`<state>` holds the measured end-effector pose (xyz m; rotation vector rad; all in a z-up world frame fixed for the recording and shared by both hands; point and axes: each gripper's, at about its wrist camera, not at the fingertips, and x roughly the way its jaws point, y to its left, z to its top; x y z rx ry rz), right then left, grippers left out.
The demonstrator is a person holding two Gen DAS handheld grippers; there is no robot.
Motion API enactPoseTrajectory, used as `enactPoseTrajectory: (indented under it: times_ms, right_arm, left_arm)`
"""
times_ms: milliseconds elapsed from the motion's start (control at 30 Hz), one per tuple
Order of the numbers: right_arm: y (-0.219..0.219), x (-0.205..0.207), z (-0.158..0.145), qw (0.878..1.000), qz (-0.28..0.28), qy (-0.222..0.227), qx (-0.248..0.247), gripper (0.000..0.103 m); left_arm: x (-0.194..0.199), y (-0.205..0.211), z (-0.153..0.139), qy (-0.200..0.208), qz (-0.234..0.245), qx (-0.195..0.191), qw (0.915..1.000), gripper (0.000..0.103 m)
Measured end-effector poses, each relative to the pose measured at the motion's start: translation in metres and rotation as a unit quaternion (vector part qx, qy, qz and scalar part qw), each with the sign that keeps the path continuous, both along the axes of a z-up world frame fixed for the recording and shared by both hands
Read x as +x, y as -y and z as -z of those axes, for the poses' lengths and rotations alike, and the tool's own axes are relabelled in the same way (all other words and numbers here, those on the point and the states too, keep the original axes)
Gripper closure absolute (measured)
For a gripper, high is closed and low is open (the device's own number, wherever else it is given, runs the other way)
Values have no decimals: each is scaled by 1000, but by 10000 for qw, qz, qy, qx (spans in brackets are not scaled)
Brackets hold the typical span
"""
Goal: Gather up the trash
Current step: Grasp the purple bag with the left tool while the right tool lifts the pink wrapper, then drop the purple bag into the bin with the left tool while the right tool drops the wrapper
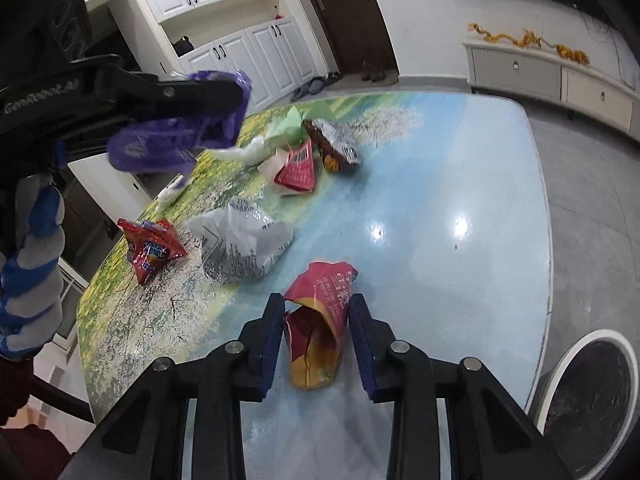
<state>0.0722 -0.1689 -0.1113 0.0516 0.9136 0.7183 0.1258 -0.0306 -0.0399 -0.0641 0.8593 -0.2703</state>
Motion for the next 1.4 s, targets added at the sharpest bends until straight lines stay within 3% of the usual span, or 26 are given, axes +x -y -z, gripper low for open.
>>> enactPoseTrajectory:
  times_ms: [167,200,367,533,800,1133,1200,1267,1400]
  right_arm:
    - [35,-7,-11,9988,319,3,377,80]
    - [47,-9,-15,9978,463,15,467,84]
    - [120,-18,-24,9897,1294,109,606,84]
    - [198,-23,-19,9743,2185,107,546,85]
    - [296,-16,10,9396,3393,-211,406,85]
    - [346,3,42,9160,3954,-617,294,80]
    - [349,0,46,9115,4056,-654,221,76]
    - [351,-7,47,9065,4162,-671,208,68]
    - [358,-16,41,8997,4321,-610,98,64]
  left_arm:
    - [-8,40,-5,207,369,370,9984,69]
    - [-9,50,-6,249,478,431,9976,69]
    - [-14,110,-3,347,1142,590,9911,69]
    - [-11,172,6,271,1716,610,9829,69]
    - [1,270,36,40,2436,683,9675,69]
    - [17,333,75,-305,2830,730,9559,65]
    - [20,342,80,-407,2881,662,9544,61]
    - [24,348,84,-502,2890,547,9544,46]
    - [26,352,84,-633,2973,203,9525,40]
